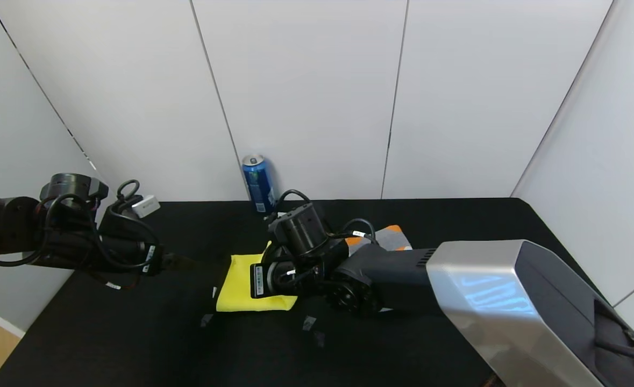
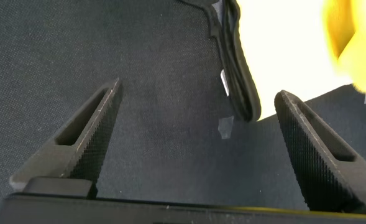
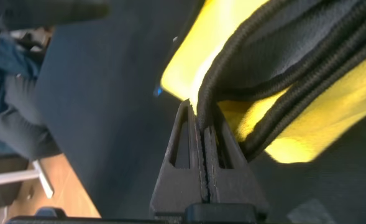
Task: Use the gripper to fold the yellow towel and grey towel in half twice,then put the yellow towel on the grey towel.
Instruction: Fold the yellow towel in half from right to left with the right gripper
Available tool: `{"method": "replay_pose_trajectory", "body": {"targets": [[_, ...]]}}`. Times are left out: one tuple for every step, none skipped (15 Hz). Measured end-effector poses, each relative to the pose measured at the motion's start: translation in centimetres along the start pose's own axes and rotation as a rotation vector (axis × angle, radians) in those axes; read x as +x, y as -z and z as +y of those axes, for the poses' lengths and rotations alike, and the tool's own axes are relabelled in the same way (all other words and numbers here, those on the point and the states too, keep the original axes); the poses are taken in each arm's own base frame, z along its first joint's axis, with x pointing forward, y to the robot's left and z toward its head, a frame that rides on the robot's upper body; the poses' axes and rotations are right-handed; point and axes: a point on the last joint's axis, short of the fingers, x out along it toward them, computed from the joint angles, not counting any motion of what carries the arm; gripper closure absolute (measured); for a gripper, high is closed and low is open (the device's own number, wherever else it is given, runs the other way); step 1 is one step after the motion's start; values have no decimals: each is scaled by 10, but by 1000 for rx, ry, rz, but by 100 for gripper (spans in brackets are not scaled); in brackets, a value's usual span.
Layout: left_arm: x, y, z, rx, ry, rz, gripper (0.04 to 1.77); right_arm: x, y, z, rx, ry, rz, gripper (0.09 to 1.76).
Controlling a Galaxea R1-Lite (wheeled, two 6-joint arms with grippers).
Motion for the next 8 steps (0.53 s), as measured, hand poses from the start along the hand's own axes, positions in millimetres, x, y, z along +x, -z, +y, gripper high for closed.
{"method": "replay_pose_trajectory", "body": {"targets": [[0,0,0,0,0,1,9,2,3,3,-4,-19,4,172],[0,0,0,0,-1,1,9,4,5,5,-8,-35,7,172],[0,1,0,-1,-1,2,9,7,8,5,-11,-46,14,172],[1,1,0,-1,-1,3,9,9,10,5,-10,-49,22,172],[1,1,1,-2,0,4,9,11,13,4,-15,-47,29,172],[1,1,1,-3,0,5,9,14,15,2,-28,-50,37,172],[2,1,1,-4,-1,6,9,15,18,1,-38,-62,53,172],[2,1,2,-4,-2,7,9,17,20,1,-41,-75,68,172]]}}
